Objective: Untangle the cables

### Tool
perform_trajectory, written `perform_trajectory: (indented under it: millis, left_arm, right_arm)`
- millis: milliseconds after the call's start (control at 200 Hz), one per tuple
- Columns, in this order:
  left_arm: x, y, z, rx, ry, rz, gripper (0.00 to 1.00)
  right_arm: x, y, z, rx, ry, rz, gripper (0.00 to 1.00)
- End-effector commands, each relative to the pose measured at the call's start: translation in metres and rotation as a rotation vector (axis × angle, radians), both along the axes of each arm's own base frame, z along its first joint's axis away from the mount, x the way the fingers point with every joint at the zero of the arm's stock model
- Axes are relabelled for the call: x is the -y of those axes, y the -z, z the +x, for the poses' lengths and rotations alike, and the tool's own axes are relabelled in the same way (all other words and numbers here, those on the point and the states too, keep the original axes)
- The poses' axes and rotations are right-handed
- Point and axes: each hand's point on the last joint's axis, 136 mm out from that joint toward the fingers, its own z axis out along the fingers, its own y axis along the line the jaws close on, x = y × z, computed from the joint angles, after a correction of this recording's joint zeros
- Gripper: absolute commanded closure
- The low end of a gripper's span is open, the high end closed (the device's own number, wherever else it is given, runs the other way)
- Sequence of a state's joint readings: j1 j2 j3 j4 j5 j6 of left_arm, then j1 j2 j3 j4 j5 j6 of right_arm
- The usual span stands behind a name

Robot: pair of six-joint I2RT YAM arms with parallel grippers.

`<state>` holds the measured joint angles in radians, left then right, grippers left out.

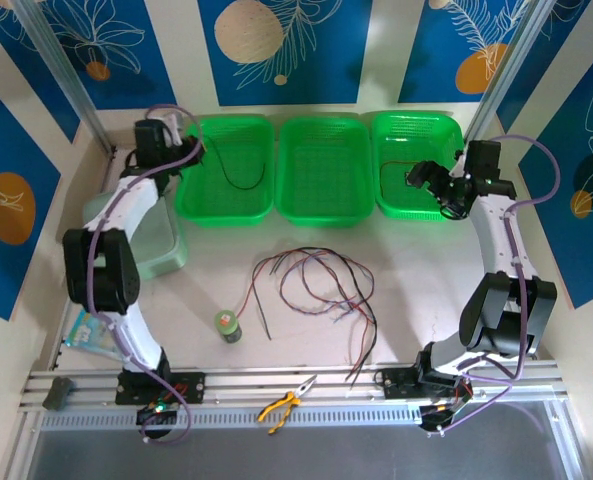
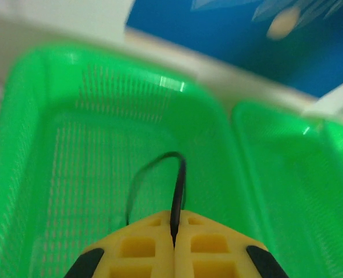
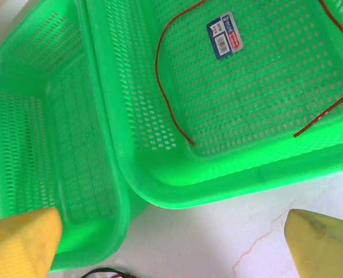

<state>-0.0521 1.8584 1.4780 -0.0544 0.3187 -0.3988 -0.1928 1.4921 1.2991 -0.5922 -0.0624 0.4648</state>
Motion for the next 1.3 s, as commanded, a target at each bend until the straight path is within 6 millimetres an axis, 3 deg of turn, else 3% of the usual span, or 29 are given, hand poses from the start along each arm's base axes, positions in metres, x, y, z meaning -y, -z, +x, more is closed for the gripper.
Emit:
perform_trajectory:
  millis: [0,30,140,210,290,470,535,630,780,890,1125,1210,1295]
  left_arm:
    - [0.014,0.038,-0.006,-0.132,0.057,0.116,1.00]
    - [0.015,0.050,-0.006,-0.183,0.066,0.117,0.99]
    - [0.021,0.081,-0.007,-0.311,0.108,0.122,0.74]
    - [0.020,0.087,-0.007,-0.329,0.104,0.129,0.44]
    - [0.018,0.085,-0.007,-0.318,0.098,0.141,0.21]
    - [0.019,0.066,-0.010,-0.251,0.105,0.218,0.10]
    - [0.022,0.058,-0.013,-0.232,0.102,0.252,0.00]
    - [0.026,0.041,-0.018,-0.204,0.107,0.283,0.00]
    - [0.033,-0.002,-0.023,-0.135,0.114,0.318,0.00]
    - [0.030,-0.022,-0.030,-0.126,0.094,0.349,0.00]
    - [-0.010,-0.030,-0.041,-0.166,0.026,0.600,0.05]
    - [-0.017,-0.031,-0.042,-0.168,0.029,0.653,0.10]
    - [-0.020,-0.020,-0.042,-0.218,0.046,0.664,0.15]
  right_arm:
    - [-0.012,-0.008,-0.005,0.019,-0.034,0.028,0.01]
    - [-0.012,-0.007,-0.006,0.018,-0.033,0.029,0.01]
    - [-0.011,-0.006,-0.006,0.017,-0.036,0.020,0.01]
    - [-0.012,-0.006,-0.007,0.013,-0.042,0.015,0.01]
    - [-0.011,-0.007,-0.009,0.013,-0.043,0.013,0.01]
    - [-0.012,-0.005,-0.014,0.002,-0.046,0.007,0.01]
    - [-0.013,-0.004,-0.017,-0.005,-0.044,0.005,0.01]
    - [-0.014,-0.004,-0.021,-0.014,-0.049,-0.001,0.01]
    - [-0.018,-0.008,-0.027,-0.010,-0.059,-0.015,0.01]
    - [-0.020,-0.007,-0.031,-0.014,-0.060,-0.012,0.01]
    - [-0.023,0.002,-0.037,-0.031,-0.065,-0.001,0.01]
    - [-0.022,0.004,-0.037,-0.033,-0.065,-0.001,0.01]
    - [-0.022,0.003,-0.036,-0.031,-0.066,0.001,0.01]
